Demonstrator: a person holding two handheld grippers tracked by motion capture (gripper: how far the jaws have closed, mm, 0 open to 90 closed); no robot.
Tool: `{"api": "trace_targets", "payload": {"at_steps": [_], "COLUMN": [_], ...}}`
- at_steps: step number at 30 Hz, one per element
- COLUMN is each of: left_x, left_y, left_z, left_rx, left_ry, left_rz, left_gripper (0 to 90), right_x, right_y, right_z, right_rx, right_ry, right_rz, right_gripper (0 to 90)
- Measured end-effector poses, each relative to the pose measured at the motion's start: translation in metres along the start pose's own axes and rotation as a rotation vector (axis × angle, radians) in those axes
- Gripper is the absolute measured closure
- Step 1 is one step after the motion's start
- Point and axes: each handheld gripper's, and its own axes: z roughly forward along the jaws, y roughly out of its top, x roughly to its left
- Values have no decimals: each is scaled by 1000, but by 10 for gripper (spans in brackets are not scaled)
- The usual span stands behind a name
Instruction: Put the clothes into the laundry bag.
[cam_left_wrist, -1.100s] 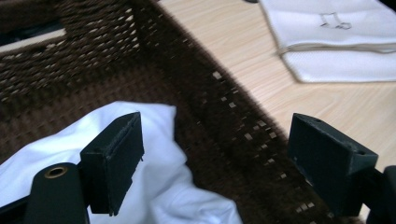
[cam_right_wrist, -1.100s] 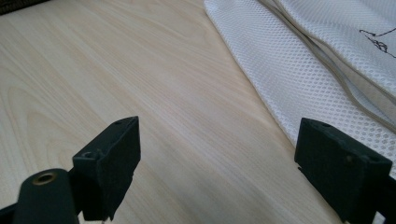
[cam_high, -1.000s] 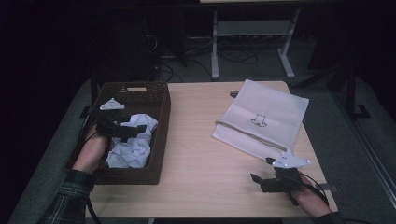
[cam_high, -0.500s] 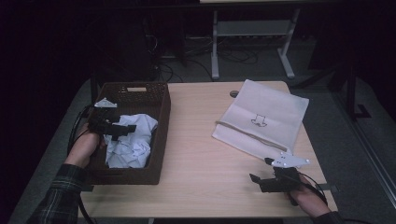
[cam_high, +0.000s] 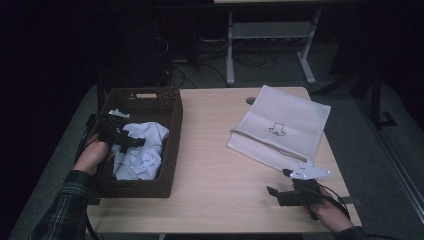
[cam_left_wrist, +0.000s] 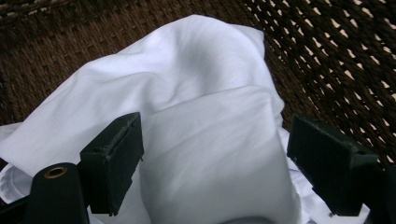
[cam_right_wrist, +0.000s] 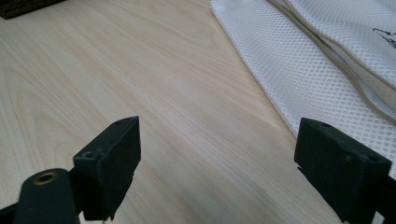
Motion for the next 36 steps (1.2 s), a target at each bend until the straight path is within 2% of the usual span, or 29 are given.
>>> {"api": "trace_targets", "payload": {"at_steps": [4, 7, 12, 15, 19, 26, 30, 33, 36], "left_x": [4, 7, 10, 7, 1, -2, -5, -7, -6], "left_y": [0, -2, -12, -15, -16, -18, -22, -22, -22], "left_z": [7, 15, 30, 37, 43, 49, 55, 56, 57], "left_rx": [20, 44, 110, 149, 170, 200, 227, 232, 231], "left_ry": [-1, -16, -4, 15, 42, 41, 43, 55, 48], "left_rz": [-22, -43, -27, 4, 41, 28, 41, 50, 43], "left_gripper": [181, 181, 163, 132, 101, 69, 2, 0, 0], "right_x": [1, 0, 1, 1, 1, 1, 1, 1, 1], "right_y": [0, 1, 0, 0, 1, 0, 0, 0, 1], "right_z": [-1, -1, 0, 0, 0, 1, 0, 0, 0], "right_rx": [2, 3, 9, 9, 10, 14, 15, 20, 19], "right_ry": [0, 1, 4, 6, 7, 19, 25, 24, 29], "right_rz": [-3, -3, -3, 1, -4, 0, -1, 4, 1], "right_gripper": [137, 137, 137, 137, 137, 137, 137, 137, 137]}}
